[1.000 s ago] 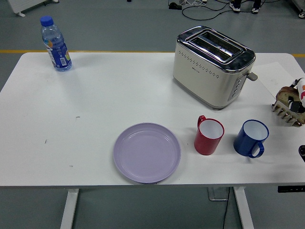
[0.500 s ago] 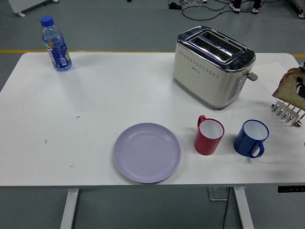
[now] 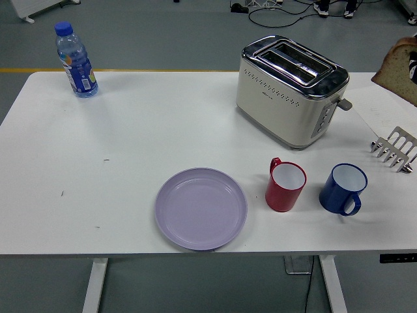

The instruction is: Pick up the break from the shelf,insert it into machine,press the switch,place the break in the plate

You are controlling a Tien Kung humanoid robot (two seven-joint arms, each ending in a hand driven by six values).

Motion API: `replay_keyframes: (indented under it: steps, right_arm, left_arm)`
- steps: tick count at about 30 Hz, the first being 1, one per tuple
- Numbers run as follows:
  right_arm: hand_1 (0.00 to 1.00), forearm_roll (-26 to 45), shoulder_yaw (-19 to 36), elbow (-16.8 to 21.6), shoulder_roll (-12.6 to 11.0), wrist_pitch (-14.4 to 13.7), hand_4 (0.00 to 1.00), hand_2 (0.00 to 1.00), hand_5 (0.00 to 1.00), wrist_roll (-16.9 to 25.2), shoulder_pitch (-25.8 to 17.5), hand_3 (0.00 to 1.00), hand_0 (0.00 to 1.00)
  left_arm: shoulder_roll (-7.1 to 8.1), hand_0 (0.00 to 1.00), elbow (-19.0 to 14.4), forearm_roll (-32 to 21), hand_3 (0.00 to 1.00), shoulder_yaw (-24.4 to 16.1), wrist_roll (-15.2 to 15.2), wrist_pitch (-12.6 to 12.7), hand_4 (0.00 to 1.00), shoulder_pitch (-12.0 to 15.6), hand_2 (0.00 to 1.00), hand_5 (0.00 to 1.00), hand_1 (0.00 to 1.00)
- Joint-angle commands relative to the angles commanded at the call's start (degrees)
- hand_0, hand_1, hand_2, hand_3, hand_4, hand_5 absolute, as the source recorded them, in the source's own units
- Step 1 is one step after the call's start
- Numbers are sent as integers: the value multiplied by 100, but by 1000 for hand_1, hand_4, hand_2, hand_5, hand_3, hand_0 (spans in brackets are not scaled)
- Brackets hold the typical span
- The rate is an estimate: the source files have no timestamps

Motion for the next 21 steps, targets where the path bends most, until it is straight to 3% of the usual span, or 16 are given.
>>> replay_keyframes:
  steps: [7, 11, 21]
  right_arm:
    - [294, 74, -290, 4, 82, 32, 407, 368, 2, -415, 772, 478, 199]
    - [285, 451, -580, -100, 210, 108, 414, 367, 2, -737, 1181, 474, 192]
    - [283, 1088, -1207, -527, 772, 272, 413, 366, 2, -1194, 1964, 471, 193]
  left_arm:
    - [0, 630, 0, -3, 524, -7, 0, 15, 274, -5, 499, 828, 488]
    - [0, 630, 0, -47, 524, 9, -6, 34, 272, 9, 499, 825, 487]
    - [0, 630, 0, -36, 524, 27, 17, 53, 274, 39, 498, 825, 487]
